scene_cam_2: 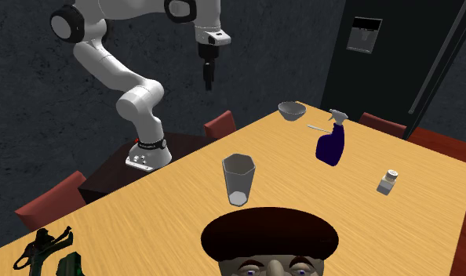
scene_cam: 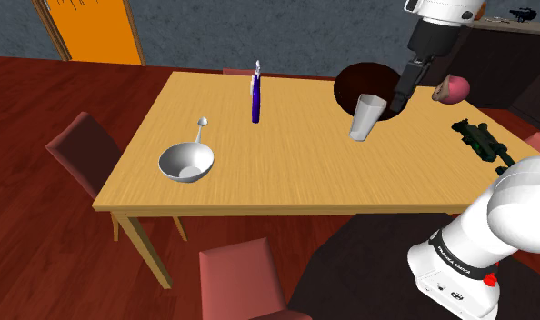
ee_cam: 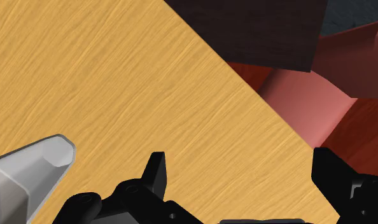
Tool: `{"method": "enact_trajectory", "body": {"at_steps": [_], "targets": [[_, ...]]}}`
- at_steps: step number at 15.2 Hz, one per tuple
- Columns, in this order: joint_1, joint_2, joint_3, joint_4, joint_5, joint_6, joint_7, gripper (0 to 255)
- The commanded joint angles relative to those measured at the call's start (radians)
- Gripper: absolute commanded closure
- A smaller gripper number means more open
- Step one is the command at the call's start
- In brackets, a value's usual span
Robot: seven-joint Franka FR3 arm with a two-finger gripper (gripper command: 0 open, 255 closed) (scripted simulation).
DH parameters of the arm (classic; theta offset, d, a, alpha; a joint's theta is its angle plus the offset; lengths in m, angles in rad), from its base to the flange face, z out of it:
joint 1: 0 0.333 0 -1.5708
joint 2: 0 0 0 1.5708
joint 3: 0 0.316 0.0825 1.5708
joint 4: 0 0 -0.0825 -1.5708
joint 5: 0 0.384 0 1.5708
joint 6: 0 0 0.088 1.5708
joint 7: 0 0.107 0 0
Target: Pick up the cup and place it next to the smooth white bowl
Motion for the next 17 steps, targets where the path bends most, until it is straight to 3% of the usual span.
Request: {"method": "enact_trajectory", "body": {"at_steps": [1, 9, 17], "targets": [[0.000, 0.000, 0.000, 0.000, 0.000, 0.000, 0.000, 0], [-0.076, 0.205, -0.075, 0.005, -0.099, 0.186, -0.064, 0], [-0.144, 0.449, -0.145, 0.083, -0.177, 0.347, -0.109, 0]]}}
